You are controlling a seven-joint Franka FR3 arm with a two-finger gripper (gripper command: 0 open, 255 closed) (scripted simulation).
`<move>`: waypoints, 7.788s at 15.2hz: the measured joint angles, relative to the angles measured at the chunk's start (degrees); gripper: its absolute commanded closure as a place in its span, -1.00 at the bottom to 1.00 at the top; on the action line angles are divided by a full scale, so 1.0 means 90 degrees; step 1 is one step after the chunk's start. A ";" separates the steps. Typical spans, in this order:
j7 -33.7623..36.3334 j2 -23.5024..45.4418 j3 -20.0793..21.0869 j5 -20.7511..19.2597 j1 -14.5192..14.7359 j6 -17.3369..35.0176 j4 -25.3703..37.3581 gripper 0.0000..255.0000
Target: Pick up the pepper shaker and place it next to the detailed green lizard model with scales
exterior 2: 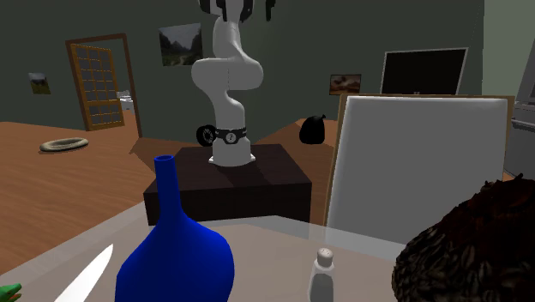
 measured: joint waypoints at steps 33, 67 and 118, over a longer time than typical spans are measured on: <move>0.2308 0.6518 0.1195 -0.2169 0.0216 0.5617 0.0575 -1.00; 0.2991 0.8614 0.0603 -0.3136 0.0763 0.6327 0.1828 1.00; -0.0693 0.6496 0.0371 -0.1749 -0.1415 0.4612 0.1859 1.00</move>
